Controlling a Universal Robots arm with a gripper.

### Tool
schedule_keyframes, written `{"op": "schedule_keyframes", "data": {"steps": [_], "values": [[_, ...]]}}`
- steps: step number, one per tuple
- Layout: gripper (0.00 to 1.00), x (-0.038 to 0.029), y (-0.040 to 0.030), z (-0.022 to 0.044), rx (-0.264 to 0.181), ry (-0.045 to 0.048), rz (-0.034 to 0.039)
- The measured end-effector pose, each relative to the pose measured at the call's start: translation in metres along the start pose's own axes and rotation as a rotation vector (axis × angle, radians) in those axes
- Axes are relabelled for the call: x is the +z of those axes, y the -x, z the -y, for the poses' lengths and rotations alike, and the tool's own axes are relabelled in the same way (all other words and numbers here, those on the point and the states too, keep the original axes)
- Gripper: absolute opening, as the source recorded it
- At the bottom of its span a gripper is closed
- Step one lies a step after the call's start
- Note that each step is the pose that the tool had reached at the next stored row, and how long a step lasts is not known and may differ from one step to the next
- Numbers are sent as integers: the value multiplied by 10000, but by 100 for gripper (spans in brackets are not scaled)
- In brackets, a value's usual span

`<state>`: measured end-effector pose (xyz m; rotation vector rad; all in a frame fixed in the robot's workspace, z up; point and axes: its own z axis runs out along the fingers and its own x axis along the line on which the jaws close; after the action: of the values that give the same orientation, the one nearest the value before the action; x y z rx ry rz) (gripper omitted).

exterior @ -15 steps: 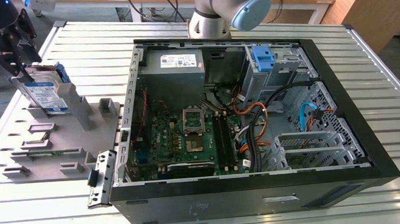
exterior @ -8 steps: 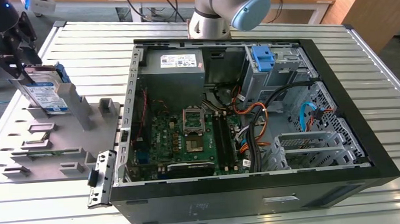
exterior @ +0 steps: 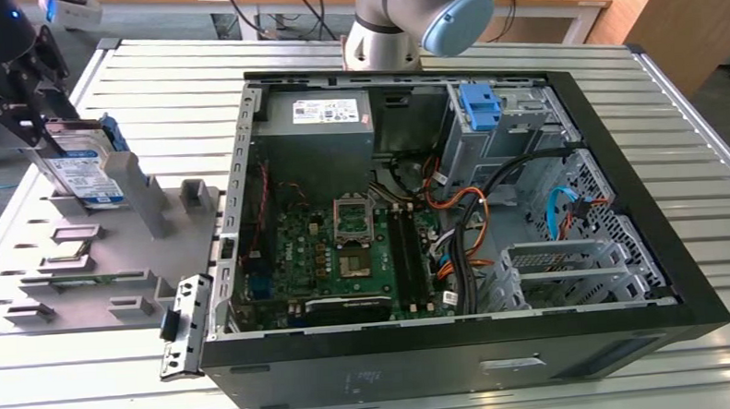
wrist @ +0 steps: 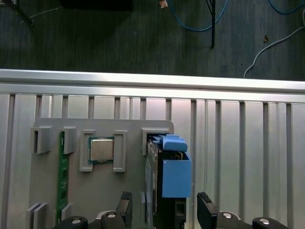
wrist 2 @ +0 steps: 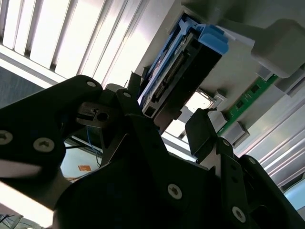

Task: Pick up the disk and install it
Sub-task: 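Pick up the disk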

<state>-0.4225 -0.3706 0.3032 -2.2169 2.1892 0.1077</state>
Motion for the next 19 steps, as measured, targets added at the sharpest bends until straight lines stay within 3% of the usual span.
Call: {"op": "schedule_keyframes", "data": {"steps": [19], "values": [[65, 27, 2, 23, 0, 0, 0]]}}
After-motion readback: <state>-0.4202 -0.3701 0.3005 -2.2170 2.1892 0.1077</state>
